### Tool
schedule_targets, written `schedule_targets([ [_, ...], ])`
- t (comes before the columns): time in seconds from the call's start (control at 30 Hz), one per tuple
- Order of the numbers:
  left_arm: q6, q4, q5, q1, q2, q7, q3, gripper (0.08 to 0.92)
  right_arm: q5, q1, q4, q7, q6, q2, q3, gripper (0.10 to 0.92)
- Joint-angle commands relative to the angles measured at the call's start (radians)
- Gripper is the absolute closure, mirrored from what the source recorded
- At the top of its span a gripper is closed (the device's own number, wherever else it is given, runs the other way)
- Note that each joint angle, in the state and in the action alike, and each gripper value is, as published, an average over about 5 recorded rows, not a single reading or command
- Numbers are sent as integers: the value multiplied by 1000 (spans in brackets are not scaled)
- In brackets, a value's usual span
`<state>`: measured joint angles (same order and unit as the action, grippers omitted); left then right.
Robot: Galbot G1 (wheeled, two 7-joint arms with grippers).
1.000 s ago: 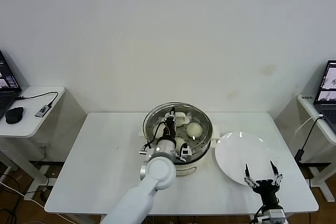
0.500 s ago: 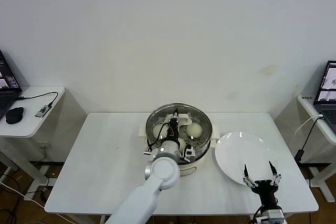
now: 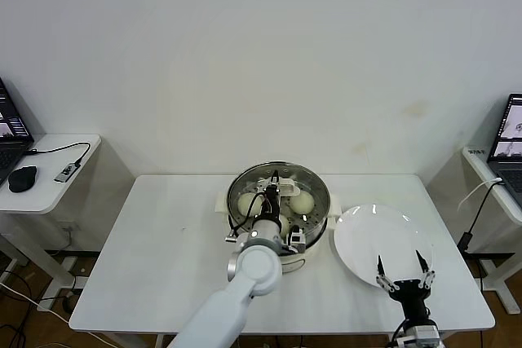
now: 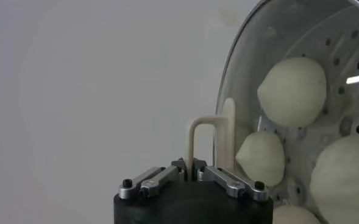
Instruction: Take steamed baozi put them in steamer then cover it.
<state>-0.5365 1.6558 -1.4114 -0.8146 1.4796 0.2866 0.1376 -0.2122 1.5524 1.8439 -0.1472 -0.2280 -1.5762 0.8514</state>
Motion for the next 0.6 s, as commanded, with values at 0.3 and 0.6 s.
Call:
schedule_targets([
  [0.3,3,243,34,-140,-60,-31,2,606,-9,2,-2,0,0,-1,-5,203],
  [0.6,101,627,428,-499,-262,-280,-176,346,-4,7,-4,1,-3,2,-11,203],
])
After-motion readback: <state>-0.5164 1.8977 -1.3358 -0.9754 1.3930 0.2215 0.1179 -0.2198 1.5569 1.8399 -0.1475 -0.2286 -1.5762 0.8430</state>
